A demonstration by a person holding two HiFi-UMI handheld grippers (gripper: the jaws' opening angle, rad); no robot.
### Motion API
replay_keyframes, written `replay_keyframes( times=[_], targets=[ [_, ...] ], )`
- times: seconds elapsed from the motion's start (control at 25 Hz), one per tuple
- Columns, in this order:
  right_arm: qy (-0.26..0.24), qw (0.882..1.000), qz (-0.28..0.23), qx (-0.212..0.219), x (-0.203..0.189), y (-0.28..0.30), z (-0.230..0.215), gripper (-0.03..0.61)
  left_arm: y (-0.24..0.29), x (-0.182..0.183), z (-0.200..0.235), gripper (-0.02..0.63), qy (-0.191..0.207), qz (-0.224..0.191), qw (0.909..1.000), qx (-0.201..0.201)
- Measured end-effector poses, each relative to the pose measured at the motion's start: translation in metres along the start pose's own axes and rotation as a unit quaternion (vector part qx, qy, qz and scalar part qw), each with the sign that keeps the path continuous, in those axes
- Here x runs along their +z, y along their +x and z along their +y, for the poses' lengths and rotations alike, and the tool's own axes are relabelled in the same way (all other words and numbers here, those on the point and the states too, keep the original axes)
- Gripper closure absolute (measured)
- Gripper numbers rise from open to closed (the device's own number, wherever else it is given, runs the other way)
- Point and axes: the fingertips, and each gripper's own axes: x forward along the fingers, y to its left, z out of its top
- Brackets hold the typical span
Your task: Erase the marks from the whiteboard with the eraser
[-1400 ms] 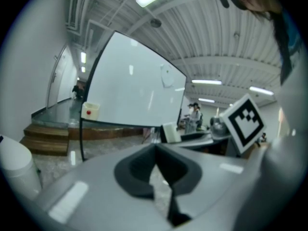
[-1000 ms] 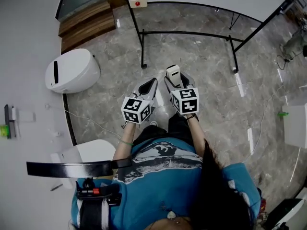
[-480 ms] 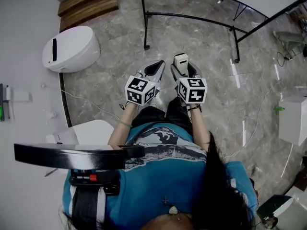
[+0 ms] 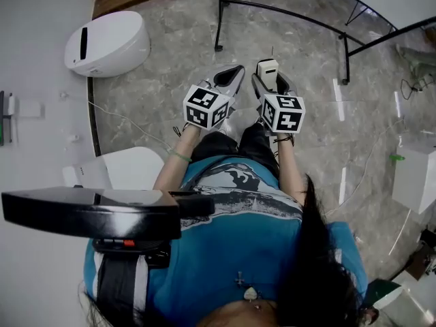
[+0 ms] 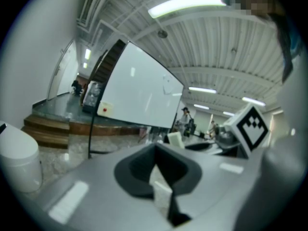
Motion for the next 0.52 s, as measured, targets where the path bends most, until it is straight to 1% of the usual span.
replay_keyframes(
  times=[0.32,0.52],
  targets=[
    [-0.004,1.000,0.002,-0.005,-0.002,-0.005,-0.006,0.316,0.004,0.000,-0.004,0.611,0.000,0.000,1.0000,-0.002],
    [-0.006,1.000,0.003,-0.006,-0.006,-0.005,-0.008,0.316,0.003,-0.007,-0.002,0.611,-0.004,0.001,1.0000,0.004]
  ],
)
